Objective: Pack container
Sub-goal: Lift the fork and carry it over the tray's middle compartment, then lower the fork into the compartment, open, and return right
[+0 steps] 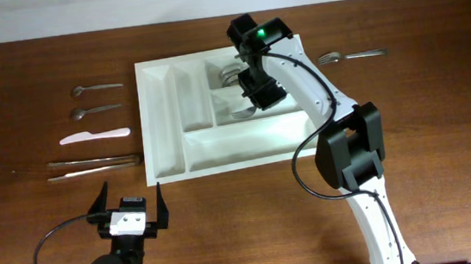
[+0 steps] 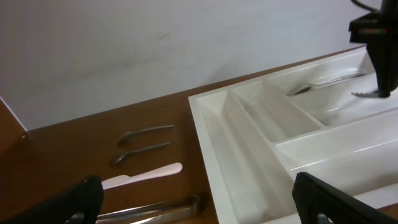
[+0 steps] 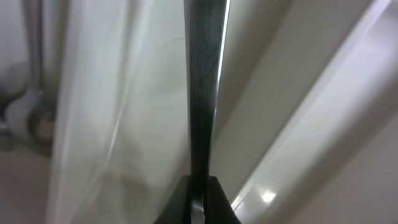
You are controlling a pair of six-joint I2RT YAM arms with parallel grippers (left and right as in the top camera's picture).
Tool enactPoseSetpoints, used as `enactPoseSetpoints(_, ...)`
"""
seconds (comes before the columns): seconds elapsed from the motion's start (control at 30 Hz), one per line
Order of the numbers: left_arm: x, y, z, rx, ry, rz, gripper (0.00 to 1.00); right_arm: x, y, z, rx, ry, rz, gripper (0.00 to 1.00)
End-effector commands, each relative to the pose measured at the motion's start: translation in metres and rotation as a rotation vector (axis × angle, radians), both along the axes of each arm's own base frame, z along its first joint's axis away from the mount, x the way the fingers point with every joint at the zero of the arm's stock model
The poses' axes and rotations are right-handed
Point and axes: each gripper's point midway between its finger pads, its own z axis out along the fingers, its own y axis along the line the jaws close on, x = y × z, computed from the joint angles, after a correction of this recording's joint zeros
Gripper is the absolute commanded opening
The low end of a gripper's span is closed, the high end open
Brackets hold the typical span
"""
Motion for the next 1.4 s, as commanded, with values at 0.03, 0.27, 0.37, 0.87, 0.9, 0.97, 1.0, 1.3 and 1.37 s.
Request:
enactPoseSetpoints(0.03,0.0,0.0,-0.002,0.016,-0.002,0.003,0.99,0.001,0.0,-0.013,-0.042,0.004,0.026,0.04)
enactPoseSetpoints(0.27,0.0,0.0,-0.002,0.015,-0.002,0.003,0.99,0.004,-0.007,-0.015,-0.082,-0.01,0.022,0.04)
enactPoseSetpoints(0.37,0.0,0.0,-0.002,0.016,-0.002,0.003,0.99,0.005,-0.007,-0.015,-0.082,-0.017,0.026,0.04)
enactPoseSetpoints(0.87,0.0,0.0,-0.002,0.015,-0.002,0.003,0.99,0.032,0.006,0.004,-0.048,-0.144,0.235,0.11)
enactPoseSetpoints(0.9,0.0,0.0,-0.002,0.015,-0.002,0.003,0.99,0.037,0.007,0.012,-0.054,-0.171,0.259,0.11)
enactPoseSetpoints(0.97,0.0,0.0,-0.002,0.015,-0.002,0.003,0.99,0.052,0.004,0.04,-0.099,-0.266,0.347,0.12)
enactPoseSetpoints(1.0,0.0,0.0,-0.002,0.016,-0.002,0.003,0.99,0.056,0.0,0.05,-0.125,-0.293,0.37,0.14)
enactPoseSetpoints(1.3,0.0,0.0,-0.002,0.016,-0.002,0.003,0.99,0.1,-0.11,0.119,-0.205,-0.428,0.343,0.7)
enactPoseSetpoints(1.37,0.0,0.0,-0.002,0.015,-0.002,0.003,0.99,0.103,-0.131,0.112,-0.149,-0.406,0.306,0.72)
